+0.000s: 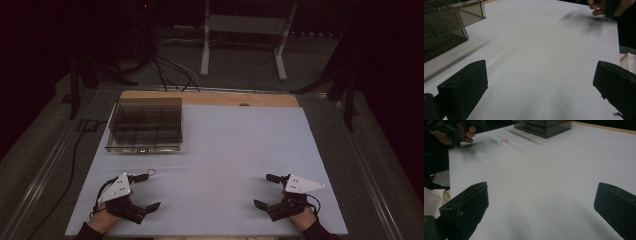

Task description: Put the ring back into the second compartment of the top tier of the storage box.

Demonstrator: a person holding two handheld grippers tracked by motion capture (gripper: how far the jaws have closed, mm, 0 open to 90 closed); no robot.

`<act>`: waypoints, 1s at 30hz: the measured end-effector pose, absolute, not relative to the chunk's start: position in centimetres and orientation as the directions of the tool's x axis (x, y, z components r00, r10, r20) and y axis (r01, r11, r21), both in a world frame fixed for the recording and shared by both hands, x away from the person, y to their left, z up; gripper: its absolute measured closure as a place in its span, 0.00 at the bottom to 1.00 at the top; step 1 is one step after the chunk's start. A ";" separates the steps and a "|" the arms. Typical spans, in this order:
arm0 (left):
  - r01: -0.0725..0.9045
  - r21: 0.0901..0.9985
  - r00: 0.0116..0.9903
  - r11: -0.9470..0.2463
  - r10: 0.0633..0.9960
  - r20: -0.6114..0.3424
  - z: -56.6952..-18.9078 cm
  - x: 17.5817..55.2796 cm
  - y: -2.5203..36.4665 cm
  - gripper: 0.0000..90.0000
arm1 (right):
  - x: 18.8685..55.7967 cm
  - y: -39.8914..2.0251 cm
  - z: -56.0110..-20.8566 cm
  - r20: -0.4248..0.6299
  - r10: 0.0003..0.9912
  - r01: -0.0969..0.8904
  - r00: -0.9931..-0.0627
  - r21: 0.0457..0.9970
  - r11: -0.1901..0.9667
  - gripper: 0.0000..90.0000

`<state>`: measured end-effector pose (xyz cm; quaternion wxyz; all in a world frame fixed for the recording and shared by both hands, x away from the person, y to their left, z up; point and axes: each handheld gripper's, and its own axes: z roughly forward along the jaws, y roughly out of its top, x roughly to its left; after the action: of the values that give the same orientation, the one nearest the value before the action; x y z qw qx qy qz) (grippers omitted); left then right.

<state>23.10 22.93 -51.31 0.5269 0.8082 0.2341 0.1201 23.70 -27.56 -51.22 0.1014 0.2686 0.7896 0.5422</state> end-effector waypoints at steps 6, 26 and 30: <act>0.262 0.902 0.857 -0.343 0.512 -0.054 -51.4 23.4 22.9 0.01 | 23.9 -27.6 -51.4 0.149 0.525 0.326 -0.838 0.908 0.263 0.00; 0.235 0.888 0.901 -0.395 0.432 -0.047 -51.0 22.9 21.8 0.01 | 23.6 -27.2 -51.0 0.136 0.517 0.307 -0.845 0.915 0.261 0.00; 0.228 0.894 0.911 -0.384 0.409 -0.057 -50.7 22.9 21.5 0.01 | 23.5 -27.1 -50.9 0.130 0.514 0.301 -0.848 0.917 0.263 0.00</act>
<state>22.87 21.52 -50.68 0.5203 0.8275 0.1926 0.0868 23.53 -27.09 -50.94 0.0970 0.2580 0.7889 0.5493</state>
